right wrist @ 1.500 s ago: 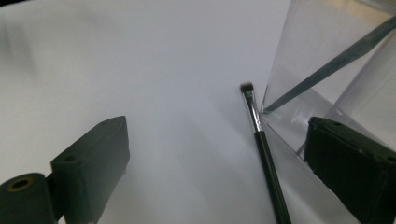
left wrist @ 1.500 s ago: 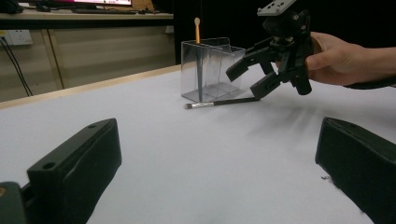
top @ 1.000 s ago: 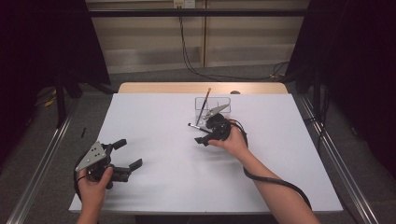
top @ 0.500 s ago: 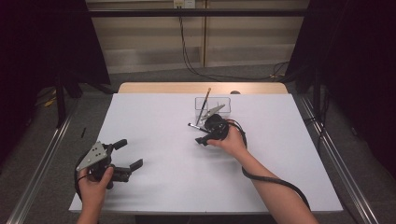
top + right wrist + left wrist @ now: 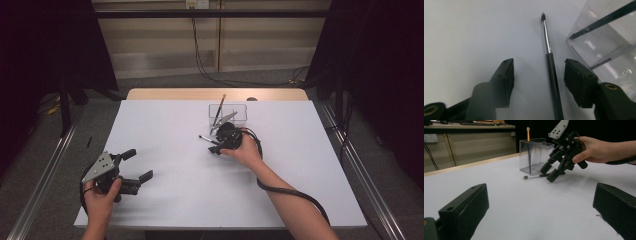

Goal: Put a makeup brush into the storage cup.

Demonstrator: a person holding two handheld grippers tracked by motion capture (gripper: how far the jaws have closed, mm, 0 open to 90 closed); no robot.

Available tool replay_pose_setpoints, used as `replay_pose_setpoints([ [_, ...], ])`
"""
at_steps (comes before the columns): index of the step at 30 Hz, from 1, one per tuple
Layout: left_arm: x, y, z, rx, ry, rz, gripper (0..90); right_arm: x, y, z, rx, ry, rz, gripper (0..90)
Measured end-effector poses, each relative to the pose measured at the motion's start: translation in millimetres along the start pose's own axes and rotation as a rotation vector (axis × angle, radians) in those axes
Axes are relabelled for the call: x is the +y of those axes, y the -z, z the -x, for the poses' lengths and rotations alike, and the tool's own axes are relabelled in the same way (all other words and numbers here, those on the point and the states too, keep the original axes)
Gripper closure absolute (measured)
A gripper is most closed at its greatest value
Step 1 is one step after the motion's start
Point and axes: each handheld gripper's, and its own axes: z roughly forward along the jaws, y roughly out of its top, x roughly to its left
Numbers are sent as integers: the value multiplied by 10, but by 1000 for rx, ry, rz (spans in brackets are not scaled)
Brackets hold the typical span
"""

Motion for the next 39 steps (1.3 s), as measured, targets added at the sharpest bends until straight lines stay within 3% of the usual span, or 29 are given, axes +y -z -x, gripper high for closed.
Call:
replay_pose_setpoints([
  [11, 13, 8, 1, 4, -6, 7, 2, 52, 37, -39, 43, 22, -65, 839],
  [16, 19, 17, 2, 5, -4, 8, 3, 25, 83, -56, 63, 18, -91, 845],
  [22, 26, 17, 1, 7, -8, 10, 2, -6, 163, -82, 80, 57, -154, 844],
  [28, 29, 7, 3, 5, -9, 9, 3, 4, 163, -72, 102, 7, -169, 781],
  [39, 13, -8, -8, 2, -5, 7, 2, 122, 99, -89, 82, 37, -217, 805],
])
